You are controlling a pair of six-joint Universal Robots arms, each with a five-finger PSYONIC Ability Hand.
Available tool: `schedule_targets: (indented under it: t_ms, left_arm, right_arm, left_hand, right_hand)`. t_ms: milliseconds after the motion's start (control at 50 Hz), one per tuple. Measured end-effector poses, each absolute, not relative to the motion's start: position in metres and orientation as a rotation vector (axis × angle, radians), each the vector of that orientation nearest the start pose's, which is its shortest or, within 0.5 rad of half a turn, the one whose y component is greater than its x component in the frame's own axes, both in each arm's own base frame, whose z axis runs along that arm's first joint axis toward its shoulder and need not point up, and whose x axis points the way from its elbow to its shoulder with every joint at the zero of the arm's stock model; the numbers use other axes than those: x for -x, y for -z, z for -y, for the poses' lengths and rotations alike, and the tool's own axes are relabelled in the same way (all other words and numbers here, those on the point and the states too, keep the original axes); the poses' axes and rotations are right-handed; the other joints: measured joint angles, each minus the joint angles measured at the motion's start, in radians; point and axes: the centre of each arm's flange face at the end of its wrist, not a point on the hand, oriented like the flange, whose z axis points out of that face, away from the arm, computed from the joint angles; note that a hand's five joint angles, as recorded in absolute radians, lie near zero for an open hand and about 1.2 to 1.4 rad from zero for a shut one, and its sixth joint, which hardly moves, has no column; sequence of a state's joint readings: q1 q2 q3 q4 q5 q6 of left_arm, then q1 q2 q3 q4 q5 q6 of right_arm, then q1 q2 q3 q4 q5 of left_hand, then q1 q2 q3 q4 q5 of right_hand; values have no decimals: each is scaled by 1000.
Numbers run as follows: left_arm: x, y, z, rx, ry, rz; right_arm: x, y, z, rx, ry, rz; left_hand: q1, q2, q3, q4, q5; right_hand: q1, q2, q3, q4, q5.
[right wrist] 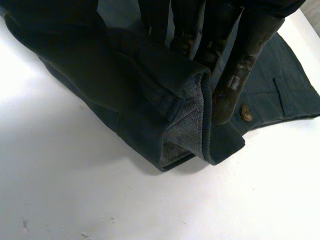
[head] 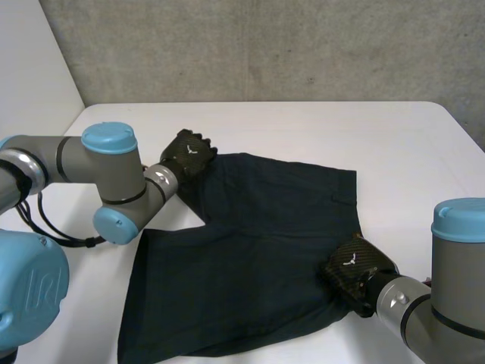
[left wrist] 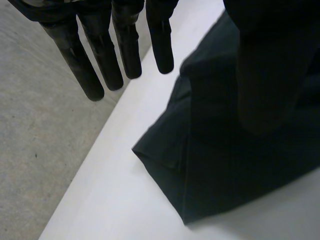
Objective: Fold the shorts.
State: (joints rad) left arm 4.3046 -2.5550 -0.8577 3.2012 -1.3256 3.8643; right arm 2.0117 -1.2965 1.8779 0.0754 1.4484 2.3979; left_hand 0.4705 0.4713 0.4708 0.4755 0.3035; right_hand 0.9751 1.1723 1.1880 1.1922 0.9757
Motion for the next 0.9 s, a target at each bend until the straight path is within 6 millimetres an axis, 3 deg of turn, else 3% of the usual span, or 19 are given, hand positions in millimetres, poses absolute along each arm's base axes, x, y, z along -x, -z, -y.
schedule_targets:
  t_ms: [100,160,280,580,780,900]
  left_arm:
    - [329,-119,376,-1534,1934,-1921]
    - [330,-116,372,-1560,1928,-1934]
    - [334,-111,365,-1611,1930,-1957]
    - [336,-112,362,-1617,1960,-1935]
    - [340,-142,364,-1546,2115,-1783]
    - [340,-150,366,-1532,2146,-1752]
  right_arm:
    - [-239,-146,182,1639,1420,-2318]
    - [-238,-146,185,1631,1425,-2326]
    - [-237,-146,187,1628,1428,-2332]
    - [-237,-145,186,1629,1418,-2335]
    - [-237,-143,186,1629,1418,-2335]
    - [-238,-141,187,1632,1413,-2336]
  left_hand:
    - [289,270,265,262,254]
    - [333,335,334,331,322]
    - [118,132,134,127,125]
    - [114,113,115,106,100]
    - [114,113,115,106,100]
    - [114,113,115,106,100]
  right_hand:
    - [0,0,0,0,0]
    - [0,0,0,0,0]
    - [0,0,0,0,0]
    - [0,0,0,0,0]
    - [0,0,0,0,0]
    - [0,0,0,0,0]
